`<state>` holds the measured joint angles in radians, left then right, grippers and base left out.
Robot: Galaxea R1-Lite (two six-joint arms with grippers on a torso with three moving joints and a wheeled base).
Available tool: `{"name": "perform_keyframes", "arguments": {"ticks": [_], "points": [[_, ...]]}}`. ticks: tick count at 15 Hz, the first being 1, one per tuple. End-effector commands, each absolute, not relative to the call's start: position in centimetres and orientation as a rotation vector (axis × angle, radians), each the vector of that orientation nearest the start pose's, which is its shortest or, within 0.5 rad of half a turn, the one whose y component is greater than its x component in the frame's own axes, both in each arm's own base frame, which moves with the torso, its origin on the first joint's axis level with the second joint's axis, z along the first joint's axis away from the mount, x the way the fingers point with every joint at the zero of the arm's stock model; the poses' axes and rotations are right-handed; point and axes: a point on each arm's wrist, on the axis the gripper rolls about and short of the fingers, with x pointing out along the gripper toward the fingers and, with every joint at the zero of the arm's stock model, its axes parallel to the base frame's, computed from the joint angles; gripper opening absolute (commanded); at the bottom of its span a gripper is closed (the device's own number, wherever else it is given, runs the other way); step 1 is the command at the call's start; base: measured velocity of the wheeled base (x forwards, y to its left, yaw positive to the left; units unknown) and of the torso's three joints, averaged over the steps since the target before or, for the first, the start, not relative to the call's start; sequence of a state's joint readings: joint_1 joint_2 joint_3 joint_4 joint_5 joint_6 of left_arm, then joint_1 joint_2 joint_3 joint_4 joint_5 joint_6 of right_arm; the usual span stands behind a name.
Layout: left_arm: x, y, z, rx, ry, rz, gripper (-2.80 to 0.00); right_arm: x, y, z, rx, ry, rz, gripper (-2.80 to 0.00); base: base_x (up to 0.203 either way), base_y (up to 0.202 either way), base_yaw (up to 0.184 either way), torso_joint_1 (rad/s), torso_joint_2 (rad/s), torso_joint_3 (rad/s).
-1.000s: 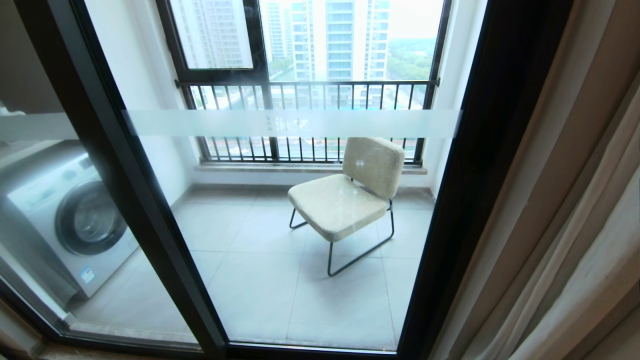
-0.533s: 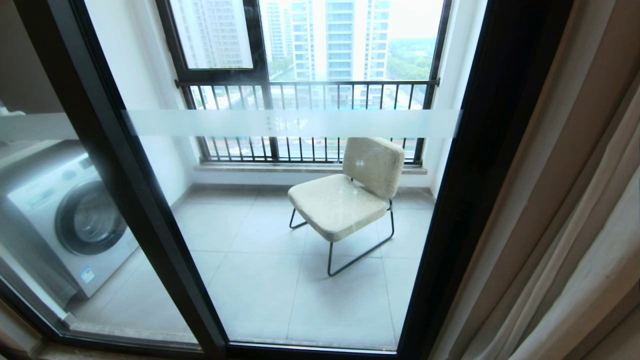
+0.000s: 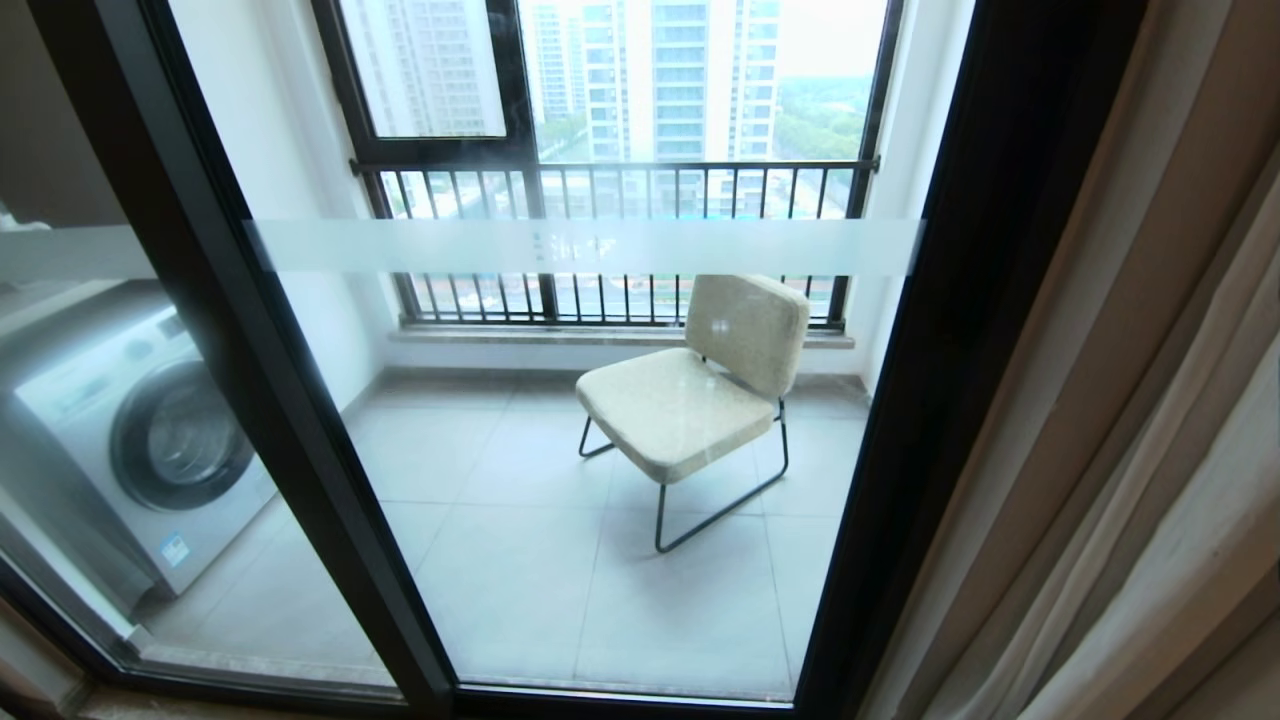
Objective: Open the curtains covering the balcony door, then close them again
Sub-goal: Close the inner curtains on both sides
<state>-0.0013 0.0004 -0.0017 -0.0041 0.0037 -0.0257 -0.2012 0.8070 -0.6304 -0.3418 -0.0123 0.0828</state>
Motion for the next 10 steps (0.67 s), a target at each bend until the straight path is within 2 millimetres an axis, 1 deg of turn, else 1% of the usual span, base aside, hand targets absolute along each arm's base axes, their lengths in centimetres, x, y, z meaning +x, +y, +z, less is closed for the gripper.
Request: {"name": "perform_keyframes", "arguments": {"ticks": [1,3,6,10], "points": [[-2.3,0.0,7.6,-0.026,-0.006,0.003,-2.8,10.3,-2.2,28.2,0.067,-0.142,-0.216,0.0,0.0,0.0,0.0,0.0,0.0,0.0],[-2.3,0.0,7.6,-0.026,-0.006,0.003,-2.8,11.8,-2.6,28.8,0.064,-0.141,-0.223,0.0,0.0,0.0,0.0,0.0,0.0,0.0],[-2.3,0.0,7.6,-0.026,-0.006,0.003,-2.8,14.3,-3.9,29.6,0.049,-0.153,-0.275,0.0,0.0,0.0,0.0,0.0,0.0,0.0],[-2.3,0.0,7.6,-0.026,-0.006,0.003,-2.8,17.3,-5.4,31.5,0.046,-0.181,-0.307,0.0,0.0,0.0,0.0,0.0,0.0,0.0]]}}
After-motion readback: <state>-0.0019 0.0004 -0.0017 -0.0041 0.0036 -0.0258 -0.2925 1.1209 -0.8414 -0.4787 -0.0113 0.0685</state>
